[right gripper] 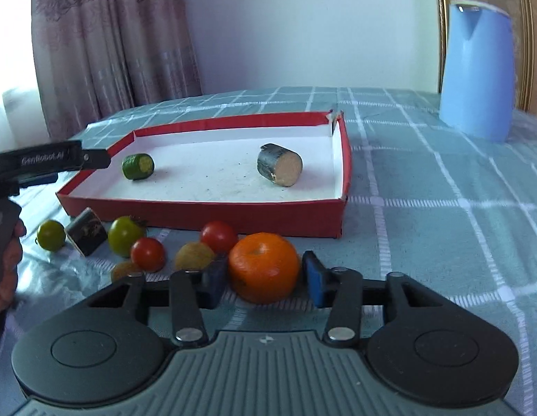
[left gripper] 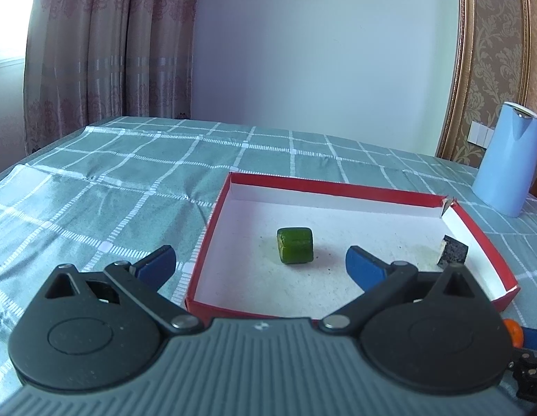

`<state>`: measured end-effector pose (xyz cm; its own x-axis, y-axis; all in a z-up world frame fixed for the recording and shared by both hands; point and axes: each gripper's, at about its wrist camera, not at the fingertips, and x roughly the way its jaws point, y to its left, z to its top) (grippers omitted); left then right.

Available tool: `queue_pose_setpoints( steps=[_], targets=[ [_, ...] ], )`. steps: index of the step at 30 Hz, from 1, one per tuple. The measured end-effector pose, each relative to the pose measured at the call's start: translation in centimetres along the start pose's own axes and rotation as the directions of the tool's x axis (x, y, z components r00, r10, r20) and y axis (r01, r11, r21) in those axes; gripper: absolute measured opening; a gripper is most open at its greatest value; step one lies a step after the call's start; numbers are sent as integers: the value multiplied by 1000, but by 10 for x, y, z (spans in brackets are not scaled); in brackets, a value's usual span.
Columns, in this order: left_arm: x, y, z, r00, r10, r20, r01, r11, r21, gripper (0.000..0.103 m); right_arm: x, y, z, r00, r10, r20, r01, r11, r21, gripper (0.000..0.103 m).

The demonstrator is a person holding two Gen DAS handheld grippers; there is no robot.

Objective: Organize fruits
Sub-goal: 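Withdraw both tools and move the left tool to the green tomato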

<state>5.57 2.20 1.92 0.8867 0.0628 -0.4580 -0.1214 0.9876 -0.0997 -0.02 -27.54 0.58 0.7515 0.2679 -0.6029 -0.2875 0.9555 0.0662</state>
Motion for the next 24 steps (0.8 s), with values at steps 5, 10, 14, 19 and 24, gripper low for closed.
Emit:
queue_pose_setpoints(
  steps=[5,10,14,19,24],
  targets=[
    [-16,9,-6,1000,4,16,-4,1000,15,103,-1,-8,0,1000,31,1,-31,998,46,42],
    [-33,19,-27,1000,21,-19,-19,995,102,103,-1,-6,1,1000,27,-1,-27,999,39,43],
    [-40,31,-30,999,18,-43,-15,997,81,103,-1,-7,1,1000,30,-1,-30,999,43,43],
    [-44,40,-35,997,48,-58,-39,989,143,103,-1,-5,1,1000,31,-1,-31,999,44,43],
    [-44,38,-38,998,19,-67,-5,978,209,103,-1,-6,1,999,32,-1,-32,998,46,43]
  ],
)
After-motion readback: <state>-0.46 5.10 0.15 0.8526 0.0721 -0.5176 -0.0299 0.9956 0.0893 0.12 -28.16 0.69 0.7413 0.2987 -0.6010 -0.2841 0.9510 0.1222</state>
